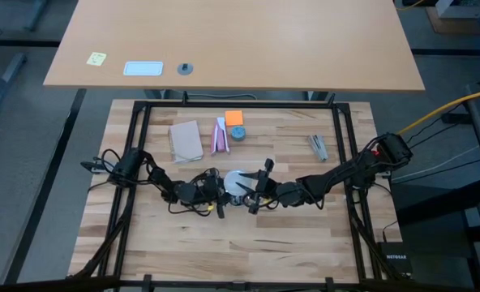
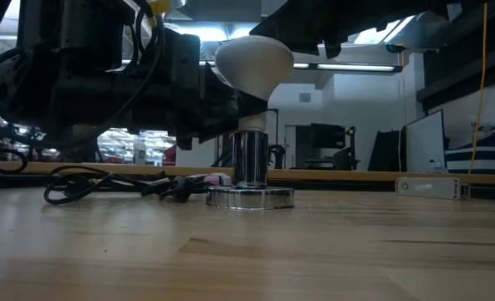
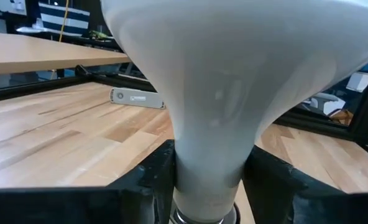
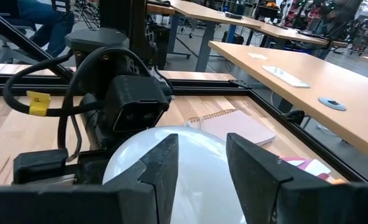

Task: Screw lightbulb
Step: Insert the lightbulb into the lamp

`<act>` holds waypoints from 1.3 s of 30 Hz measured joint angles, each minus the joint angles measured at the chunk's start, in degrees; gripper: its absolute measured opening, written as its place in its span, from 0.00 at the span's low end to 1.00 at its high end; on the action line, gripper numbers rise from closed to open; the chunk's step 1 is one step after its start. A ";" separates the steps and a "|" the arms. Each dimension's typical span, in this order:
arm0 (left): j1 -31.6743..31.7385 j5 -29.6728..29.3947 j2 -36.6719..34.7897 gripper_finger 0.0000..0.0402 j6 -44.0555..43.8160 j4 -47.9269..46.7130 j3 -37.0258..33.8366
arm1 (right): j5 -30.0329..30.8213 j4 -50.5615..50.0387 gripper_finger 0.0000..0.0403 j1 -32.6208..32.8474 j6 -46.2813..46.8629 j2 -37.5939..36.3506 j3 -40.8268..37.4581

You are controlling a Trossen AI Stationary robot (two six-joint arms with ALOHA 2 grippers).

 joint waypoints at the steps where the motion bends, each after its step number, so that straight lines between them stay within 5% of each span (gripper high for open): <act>1: 0.00 0.00 0.00 0.36 -0.01 -0.02 0.00 | -0.04 0.00 0.35 0.00 0.00 0.00 0.00; 15: -0.49 0.63 0.00 0.36 -0.42 -0.17 0.07 | 0.86 5.11 0.35 0.48 -12.01 -1.20 -0.28; 25: -0.79 0.57 -0.02 0.35 0.06 -0.62 0.07 | 8.35 -7.34 0.35 0.44 -15.87 -9.67 -0.07; 32: -0.76 0.44 -0.02 0.35 0.86 -0.72 0.07 | 8.13 -30.28 0.35 0.44 5.21 -10.62 -0.17; 39: -0.79 0.42 -0.02 0.35 0.84 -0.73 0.07 | 2.52 -28.88 0.35 0.23 17.97 0.08 -1.22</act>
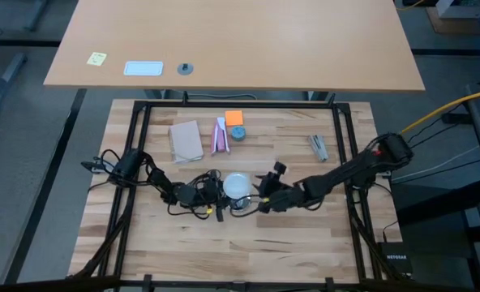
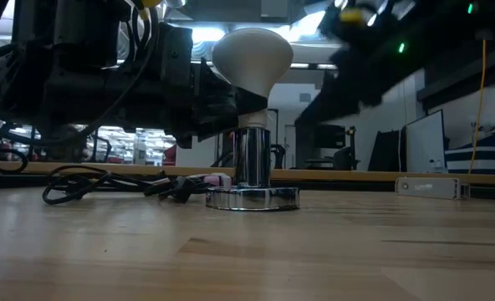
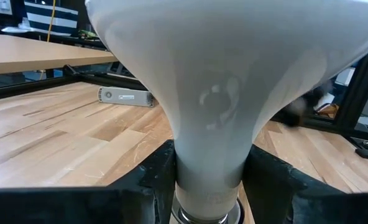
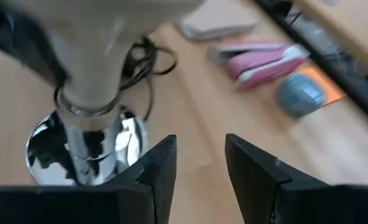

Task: Screw lightbulb
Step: Insert the lightbulb into the lamp

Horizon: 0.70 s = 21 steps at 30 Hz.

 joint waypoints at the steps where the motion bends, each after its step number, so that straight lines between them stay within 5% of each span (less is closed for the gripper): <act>1: 0.00 -0.01 0.00 0.35 0.00 0.02 0.00 | -1.07 1.63 0.35 -0.25 0.68 1.94 0.04; 6: -0.02 -0.02 0.00 0.35 0.02 0.06 0.00 | -2.99 10.70 0.35 -0.25 1.81 8.89 0.08; 21: -0.06 -0.04 0.02 0.35 0.46 0.19 -0.02 | -6.71 12.12 0.35 -0.27 2.47 13.30 0.15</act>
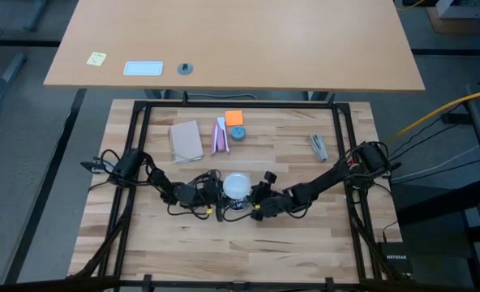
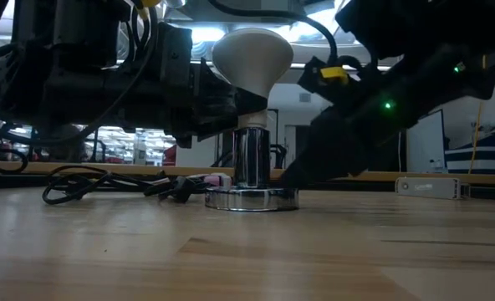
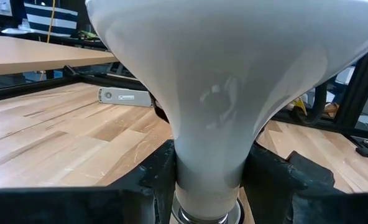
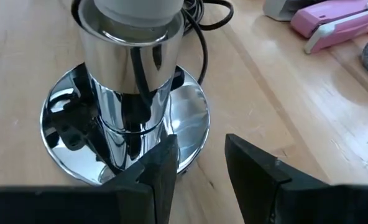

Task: Screw lightbulb
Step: Insert the lightbulb into the lamp

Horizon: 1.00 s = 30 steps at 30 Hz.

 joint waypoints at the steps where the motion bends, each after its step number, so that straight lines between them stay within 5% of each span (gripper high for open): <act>1: 0.02 -0.03 0.00 0.35 0.01 -0.01 0.00 | -0.60 0.14 0.35 0.02 0.00 0.02 0.00; 15: 0.12 -0.59 0.00 0.35 1.29 -0.17 0.00 | -10.90 5.45 0.35 1.96 4.33 0.13 0.02; 23: -0.25 -0.85 0.00 0.35 1.11 -0.46 0.00 | -2.88 2.93 0.35 1.36 3.21 -1.36 -0.04; 30: -0.36 -0.85 -0.02 0.36 0.11 -0.91 0.00 | -6.33 1.72 0.35 -1.69 1.76 -1.40 -0.04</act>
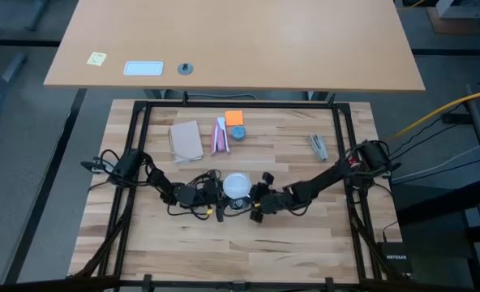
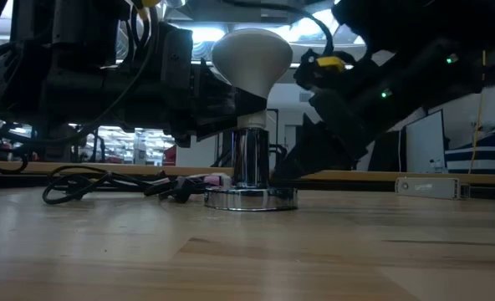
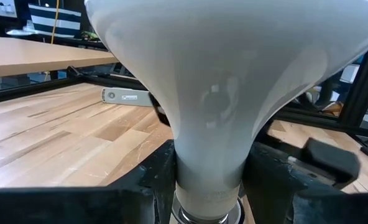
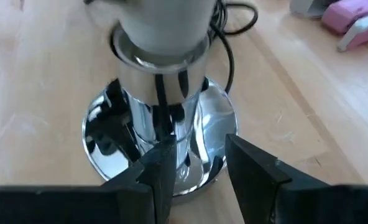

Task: Screw lightbulb
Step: Insert the lightbulb into the lamp

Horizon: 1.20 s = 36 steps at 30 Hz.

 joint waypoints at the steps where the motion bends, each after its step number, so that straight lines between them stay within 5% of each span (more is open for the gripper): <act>1: 0.00 0.02 0.00 0.36 -0.06 0.00 0.00 | -0.81 -0.07 0.35 -0.41 -0.66 0.01 0.00; 6: 0.00 0.04 0.00 0.35 -0.11 -0.13 0.02 | -4.51 -2.59 0.30 -1.70 -4.63 -1.93 0.00; 15: 0.00 0.13 0.00 0.35 -0.13 -0.49 0.02 | -5.81 -13.49 0.02 -1.59 -8.71 -8.49 0.04; 19: 0.00 0.21 0.00 0.36 -0.11 -0.35 0.02 | -4.89 -13.95 0.08 -1.61 -8.69 -7.99 0.04; 26: -0.20 0.19 0.00 0.35 -0.12 -0.26 0.00 | 5.24 -18.69 0.11 -2.72 -8.73 -7.10 0.04; 31: -0.20 0.19 0.00 0.36 -0.15 -0.26 0.00 | 0.91 -17.88 0.02 -5.69 -8.73 -6.74 0.09; 36: -0.22 0.19 0.00 0.36 -0.15 -0.28 0.00 | -0.81 -16.78 0.03 -6.13 -8.60 -4.88 0.09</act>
